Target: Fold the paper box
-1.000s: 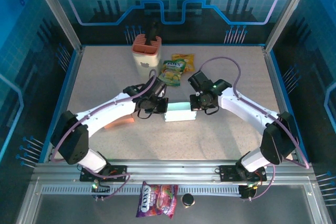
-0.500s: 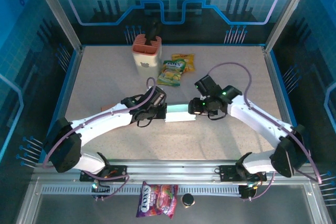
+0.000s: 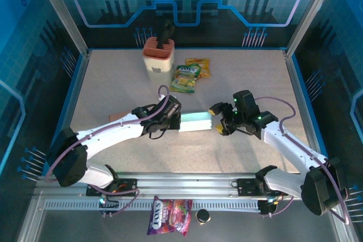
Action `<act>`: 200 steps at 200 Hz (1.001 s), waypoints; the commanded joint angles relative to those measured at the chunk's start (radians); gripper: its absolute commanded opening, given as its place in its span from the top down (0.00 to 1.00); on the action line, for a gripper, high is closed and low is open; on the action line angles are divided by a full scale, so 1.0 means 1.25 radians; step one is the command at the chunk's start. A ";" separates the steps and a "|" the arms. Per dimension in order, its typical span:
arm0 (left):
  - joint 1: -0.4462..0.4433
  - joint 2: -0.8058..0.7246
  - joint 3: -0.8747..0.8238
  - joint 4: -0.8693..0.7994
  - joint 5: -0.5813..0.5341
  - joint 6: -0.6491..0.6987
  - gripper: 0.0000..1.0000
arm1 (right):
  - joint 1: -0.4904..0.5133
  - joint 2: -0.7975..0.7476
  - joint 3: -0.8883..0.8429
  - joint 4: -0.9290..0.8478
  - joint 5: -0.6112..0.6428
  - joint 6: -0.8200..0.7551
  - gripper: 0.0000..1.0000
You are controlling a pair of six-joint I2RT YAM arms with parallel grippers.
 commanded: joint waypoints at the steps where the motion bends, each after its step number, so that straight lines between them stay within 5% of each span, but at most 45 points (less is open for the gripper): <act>1: -0.011 0.007 0.007 -0.043 -0.006 -0.012 1.00 | -0.016 0.018 -0.020 0.133 -0.046 0.136 0.27; 119: -0.013 0.016 0.035 -0.060 0.008 -0.024 1.00 | -0.038 0.062 -0.096 0.119 -0.085 0.046 0.44; 200: -0.005 -0.070 0.060 -0.089 0.109 -0.140 0.60 | -0.064 0.067 -0.099 0.027 -0.073 -0.098 0.49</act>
